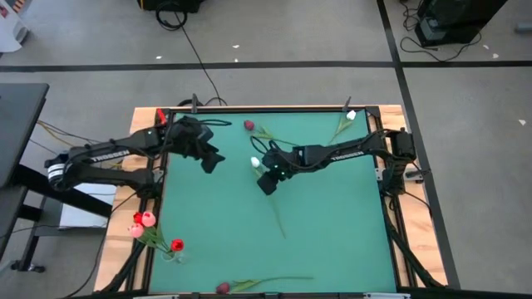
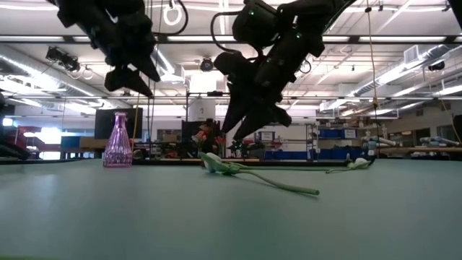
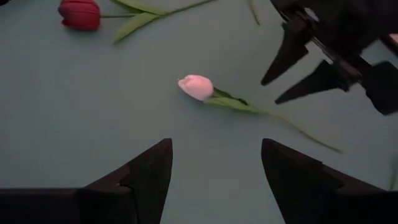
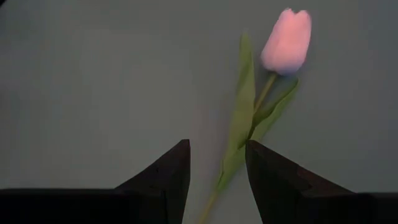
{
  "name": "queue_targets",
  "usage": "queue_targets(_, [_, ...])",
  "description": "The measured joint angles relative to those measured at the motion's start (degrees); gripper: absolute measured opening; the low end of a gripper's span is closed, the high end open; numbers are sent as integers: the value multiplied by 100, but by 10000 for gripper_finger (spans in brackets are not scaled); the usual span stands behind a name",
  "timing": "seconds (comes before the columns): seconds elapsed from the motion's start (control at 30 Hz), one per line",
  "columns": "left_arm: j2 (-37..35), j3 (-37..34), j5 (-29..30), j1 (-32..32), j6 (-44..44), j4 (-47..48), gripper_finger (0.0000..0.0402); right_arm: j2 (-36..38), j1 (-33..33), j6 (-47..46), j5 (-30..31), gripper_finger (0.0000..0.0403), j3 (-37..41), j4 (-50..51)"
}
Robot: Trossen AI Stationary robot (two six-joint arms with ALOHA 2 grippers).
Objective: Sort flowers into vase by color
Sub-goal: Put the bottom white flower into the violet vase
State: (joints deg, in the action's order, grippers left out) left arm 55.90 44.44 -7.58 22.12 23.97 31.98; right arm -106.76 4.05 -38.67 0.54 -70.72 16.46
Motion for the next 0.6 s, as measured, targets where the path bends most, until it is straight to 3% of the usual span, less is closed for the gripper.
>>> queue_targets(0.1, [0, -267, -73, 177, -20, -373, 251, -105, -13, 37, 116, 163, -9, -120])
queue_targets(0.2, [2, -476, -80, 270, -22, -594, 251, -476, -12, -29, -197, 163, -9, -179])
queue_targets(0.47, [2, -557, -80, 230, 57, -484, 251, -913, -120, -204, -155, 160, -61, -111])
queue_targets(0.6, [2, -557, -69, 204, 89, -473, 250, -916, -71, -119, 8, 115, -63, 8])
